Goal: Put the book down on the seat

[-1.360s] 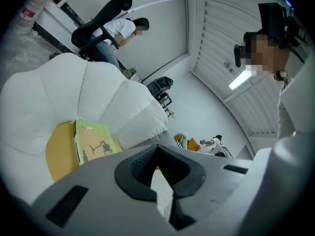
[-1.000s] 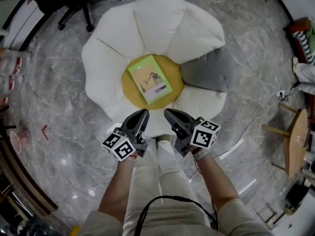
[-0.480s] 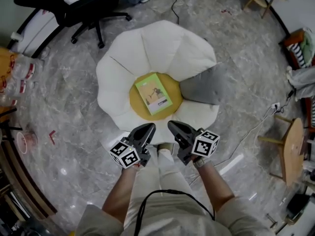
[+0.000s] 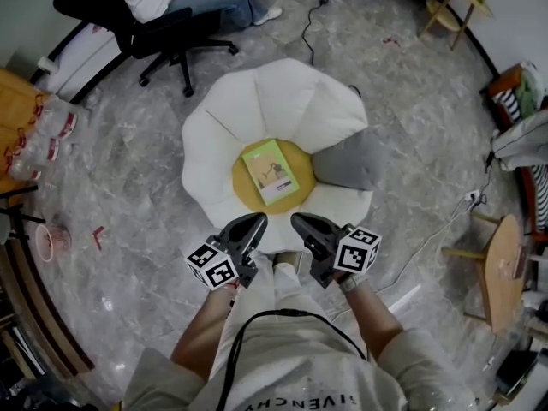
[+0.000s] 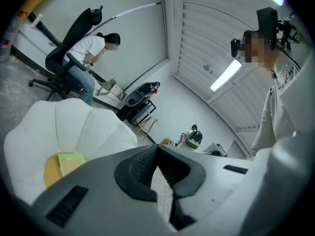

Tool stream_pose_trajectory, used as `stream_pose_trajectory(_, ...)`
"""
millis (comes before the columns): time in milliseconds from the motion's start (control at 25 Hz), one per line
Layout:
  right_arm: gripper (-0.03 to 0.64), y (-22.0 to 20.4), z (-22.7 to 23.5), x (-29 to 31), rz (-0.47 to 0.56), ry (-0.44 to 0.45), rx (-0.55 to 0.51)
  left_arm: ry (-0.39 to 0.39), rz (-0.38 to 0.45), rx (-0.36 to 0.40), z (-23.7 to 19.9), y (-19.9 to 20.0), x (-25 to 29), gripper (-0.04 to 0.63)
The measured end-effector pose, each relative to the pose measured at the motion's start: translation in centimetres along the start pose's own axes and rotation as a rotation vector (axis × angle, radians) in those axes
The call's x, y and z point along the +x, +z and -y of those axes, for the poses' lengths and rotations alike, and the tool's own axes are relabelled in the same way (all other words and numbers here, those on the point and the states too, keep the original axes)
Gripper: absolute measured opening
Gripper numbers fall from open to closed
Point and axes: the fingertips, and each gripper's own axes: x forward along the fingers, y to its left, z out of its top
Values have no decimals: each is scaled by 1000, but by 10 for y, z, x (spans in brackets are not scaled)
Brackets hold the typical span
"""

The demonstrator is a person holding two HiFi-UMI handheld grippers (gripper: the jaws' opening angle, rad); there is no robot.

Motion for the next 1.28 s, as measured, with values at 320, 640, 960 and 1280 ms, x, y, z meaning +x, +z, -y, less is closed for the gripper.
stream_pose_trajectory(320,14,9,-57,-9,-5,52,-37,-45,4,14,46,19,-22,23)
stream_pose_trajectory(640,14,13,-92,-18,19,77,-79,-65,29,44,74,31,-32,23)
stream_pose_trajectory(960,14,16,-110,-20,46,88,-80,-37,94,82,77,62,-46,23)
stream_pose_trajectory(1280,14,22,-130,-19,55,110,-107,-44,134,107,85,79,-51,23)
